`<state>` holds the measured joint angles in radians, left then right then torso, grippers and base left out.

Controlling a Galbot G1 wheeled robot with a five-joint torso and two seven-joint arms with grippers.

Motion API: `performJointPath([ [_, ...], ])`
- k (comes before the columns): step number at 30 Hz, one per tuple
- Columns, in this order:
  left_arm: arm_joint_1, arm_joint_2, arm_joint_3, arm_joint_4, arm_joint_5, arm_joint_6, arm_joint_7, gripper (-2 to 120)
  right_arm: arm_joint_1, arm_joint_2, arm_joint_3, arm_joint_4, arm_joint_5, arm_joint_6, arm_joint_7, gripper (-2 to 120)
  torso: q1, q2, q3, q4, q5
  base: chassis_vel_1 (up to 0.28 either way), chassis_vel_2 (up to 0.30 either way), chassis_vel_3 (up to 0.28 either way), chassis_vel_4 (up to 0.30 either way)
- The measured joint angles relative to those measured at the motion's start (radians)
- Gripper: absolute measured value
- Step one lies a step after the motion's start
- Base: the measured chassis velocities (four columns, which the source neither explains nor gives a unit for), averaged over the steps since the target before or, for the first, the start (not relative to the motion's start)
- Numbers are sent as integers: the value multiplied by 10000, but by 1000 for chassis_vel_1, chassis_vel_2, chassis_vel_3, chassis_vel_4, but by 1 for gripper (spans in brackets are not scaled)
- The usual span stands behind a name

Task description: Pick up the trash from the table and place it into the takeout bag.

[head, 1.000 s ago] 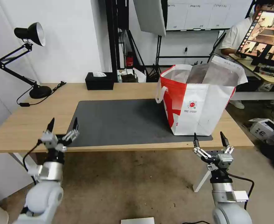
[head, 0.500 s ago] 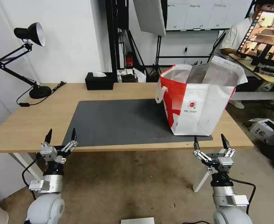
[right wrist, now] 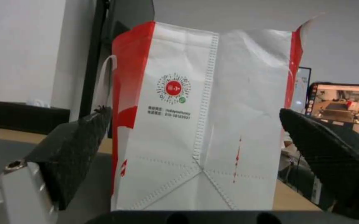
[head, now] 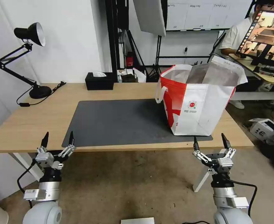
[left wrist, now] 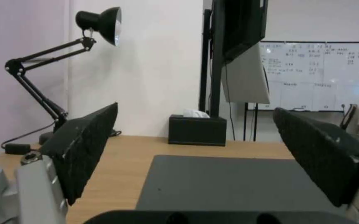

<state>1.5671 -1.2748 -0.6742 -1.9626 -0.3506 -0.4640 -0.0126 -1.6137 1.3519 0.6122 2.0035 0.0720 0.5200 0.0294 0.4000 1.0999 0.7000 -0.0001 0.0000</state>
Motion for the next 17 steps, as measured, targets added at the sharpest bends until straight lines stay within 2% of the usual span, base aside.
performJointPath([
  [17,-23,11,16,0,-17,24,-1,100,1,-1,-1,-7,2,0,-1,100,0,0,0,0,0,0,0,0,0],
])
